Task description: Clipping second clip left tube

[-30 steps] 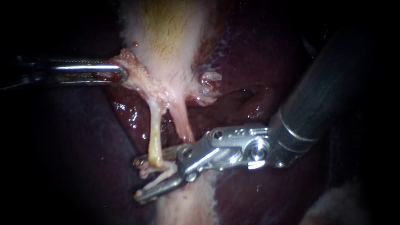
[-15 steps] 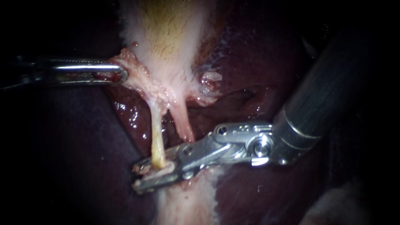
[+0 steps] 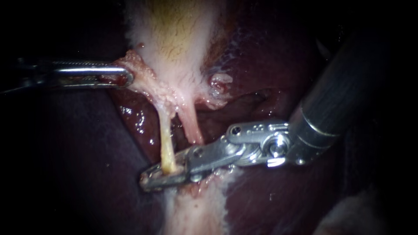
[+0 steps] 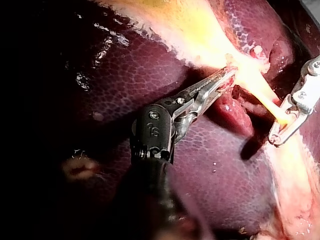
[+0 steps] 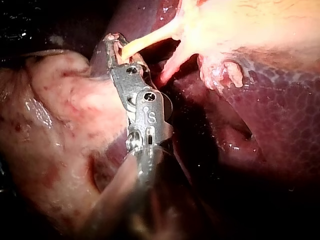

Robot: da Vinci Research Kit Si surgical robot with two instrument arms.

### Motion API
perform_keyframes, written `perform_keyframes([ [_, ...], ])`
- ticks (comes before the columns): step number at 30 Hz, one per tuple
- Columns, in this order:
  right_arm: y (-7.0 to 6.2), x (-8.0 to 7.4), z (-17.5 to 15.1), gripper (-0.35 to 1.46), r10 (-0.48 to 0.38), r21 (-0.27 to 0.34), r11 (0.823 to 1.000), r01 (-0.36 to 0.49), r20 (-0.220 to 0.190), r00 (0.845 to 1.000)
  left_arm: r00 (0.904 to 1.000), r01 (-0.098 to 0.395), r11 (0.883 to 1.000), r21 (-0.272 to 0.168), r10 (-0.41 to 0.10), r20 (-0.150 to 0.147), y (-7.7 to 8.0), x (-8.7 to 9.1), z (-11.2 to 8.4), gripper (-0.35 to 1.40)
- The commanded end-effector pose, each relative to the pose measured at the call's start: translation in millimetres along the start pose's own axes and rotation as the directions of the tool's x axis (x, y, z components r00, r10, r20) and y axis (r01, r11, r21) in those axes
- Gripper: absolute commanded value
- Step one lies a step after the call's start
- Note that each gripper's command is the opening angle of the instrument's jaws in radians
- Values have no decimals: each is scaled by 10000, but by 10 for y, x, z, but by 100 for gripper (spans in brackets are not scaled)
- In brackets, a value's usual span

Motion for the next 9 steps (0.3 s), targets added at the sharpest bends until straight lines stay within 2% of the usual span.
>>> perform_keyframes([
  [1, 1, -1, 0, -35, 1, 9, 10000, -1, 0, 10000, 10000, -2, 10000, -2, 2, 0, 0, 0, 0, -35],
  [9, 7, -5, -5, -35, 172, 29, 9998, -172, -8, 9999, 10000, -2, 10000, -3, 2, 0, -2, 0, 0, -35],
])
